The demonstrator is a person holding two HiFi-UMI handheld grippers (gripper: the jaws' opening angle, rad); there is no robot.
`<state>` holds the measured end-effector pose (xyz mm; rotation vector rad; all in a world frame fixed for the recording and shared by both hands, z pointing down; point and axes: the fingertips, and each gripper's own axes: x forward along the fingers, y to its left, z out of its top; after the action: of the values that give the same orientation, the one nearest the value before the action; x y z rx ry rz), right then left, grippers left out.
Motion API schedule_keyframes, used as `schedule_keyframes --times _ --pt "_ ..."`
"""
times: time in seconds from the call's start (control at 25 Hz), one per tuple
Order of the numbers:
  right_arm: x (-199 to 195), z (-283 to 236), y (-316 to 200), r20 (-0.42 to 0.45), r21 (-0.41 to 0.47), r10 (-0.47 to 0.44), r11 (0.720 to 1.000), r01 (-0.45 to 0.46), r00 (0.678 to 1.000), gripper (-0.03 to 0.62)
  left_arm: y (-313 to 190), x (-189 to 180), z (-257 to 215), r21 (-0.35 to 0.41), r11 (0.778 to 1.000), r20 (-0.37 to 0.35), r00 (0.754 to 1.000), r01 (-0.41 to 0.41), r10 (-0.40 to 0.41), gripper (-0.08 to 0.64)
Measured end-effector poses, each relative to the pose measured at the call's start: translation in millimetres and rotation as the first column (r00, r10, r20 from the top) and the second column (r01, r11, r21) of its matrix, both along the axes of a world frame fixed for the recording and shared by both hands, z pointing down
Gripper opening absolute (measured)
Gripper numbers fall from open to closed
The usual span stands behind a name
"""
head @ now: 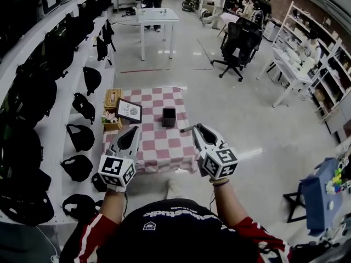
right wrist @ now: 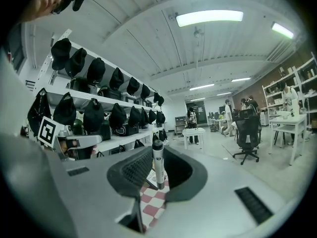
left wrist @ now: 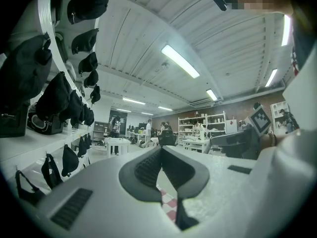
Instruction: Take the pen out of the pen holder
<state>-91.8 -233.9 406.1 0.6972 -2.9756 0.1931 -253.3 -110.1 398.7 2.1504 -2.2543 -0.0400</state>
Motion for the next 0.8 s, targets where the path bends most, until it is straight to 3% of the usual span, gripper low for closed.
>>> schedule_keyframes --times 0.8 --pt "2.0 -0.1 10.0 -0.010 0.014 -0.026 1.000 0.026 1.000 0.071 3.9 11.1 -0.4 0.009 1.000 0.000 1.000 -0.009 0.009 0.005"
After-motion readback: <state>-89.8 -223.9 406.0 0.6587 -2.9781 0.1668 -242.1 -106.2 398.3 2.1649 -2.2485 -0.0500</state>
